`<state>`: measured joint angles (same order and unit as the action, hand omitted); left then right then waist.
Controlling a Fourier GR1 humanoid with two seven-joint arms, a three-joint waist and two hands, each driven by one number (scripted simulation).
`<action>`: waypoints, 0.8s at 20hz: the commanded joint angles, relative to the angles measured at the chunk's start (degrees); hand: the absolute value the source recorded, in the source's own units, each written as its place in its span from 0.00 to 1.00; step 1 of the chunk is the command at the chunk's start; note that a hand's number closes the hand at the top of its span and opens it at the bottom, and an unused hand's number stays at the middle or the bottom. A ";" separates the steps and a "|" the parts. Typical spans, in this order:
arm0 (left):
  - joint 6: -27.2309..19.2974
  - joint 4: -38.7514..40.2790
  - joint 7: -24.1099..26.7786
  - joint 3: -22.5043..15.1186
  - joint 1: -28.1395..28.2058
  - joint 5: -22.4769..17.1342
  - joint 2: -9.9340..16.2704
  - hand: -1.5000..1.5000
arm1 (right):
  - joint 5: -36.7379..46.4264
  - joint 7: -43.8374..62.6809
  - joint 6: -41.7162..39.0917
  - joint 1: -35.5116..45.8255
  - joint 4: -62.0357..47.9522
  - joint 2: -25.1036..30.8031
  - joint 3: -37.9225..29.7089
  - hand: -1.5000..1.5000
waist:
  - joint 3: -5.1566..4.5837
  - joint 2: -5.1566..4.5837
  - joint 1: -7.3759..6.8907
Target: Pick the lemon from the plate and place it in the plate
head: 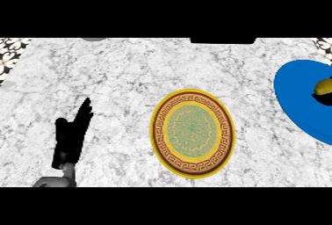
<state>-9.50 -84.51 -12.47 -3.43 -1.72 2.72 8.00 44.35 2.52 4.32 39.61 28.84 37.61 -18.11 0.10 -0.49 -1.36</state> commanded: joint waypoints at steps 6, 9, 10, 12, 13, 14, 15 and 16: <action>1.74 1.84 -1.27 1.47 -2.83 -1.00 0.34 0.50 | -0.56 -11.23 -4.75 2.65 -11.05 0.81 -0.19 0.00 | 0.02 -0.04 -0.04; -0.03 2.39 0.36 1.39 -1.58 0.14 -0.38 0.50 | -7.05 -20.61 -7.76 2.51 -7.96 3.30 -5.48 0.00 | 0.03 0.11 0.57; 0.15 0.54 -0.39 0.41 -0.27 0.45 -0.50 0.50 | -8.94 -22.50 -5.20 0.73 -7.72 0.66 -7.10 0.00 | 0.05 0.26 0.64; -1.18 0.01 -0.74 -0.39 1.01 1.57 -1.24 0.50 | -14.66 -23.82 -7.31 3.10 -6.96 1.97 -12.48 0.00 | 0.09 0.48 0.91; -0.63 1.84 0.16 1.65 -0.73 0.36 -0.33 0.50 | -18.06 -25.80 -6.35 2.66 -7.16 0.72 -15.79 0.00 | 0.13 0.30 1.47; -1.29 -1.18 -0.22 0.33 0.95 1.18 -0.89 0.50 | -20.04 -27.54 -7.36 1.07 -7.05 0.60 -17.42 0.00 | 0.12 0.70 1.55; 0.09 0.38 0.58 0.11 0.49 0.65 -0.80 0.50 | -21.63 -26.71 -8.88 2.89 -7.68 2.34 -19.09 0.00 | 0.08 0.33 1.14; 0.66 0.52 1.46 1.63 1.85 -0.35 0.23 0.50 | -23.35 -25.76 -9.35 3.25 -7.91 2.52 -20.69 0.00 | 0.02 0.39 0.95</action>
<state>-9.63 -84.02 -12.30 -2.70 -1.39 3.15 7.53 27.91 -21.00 -3.11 41.94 21.16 39.32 -32.41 0.17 -0.14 -0.40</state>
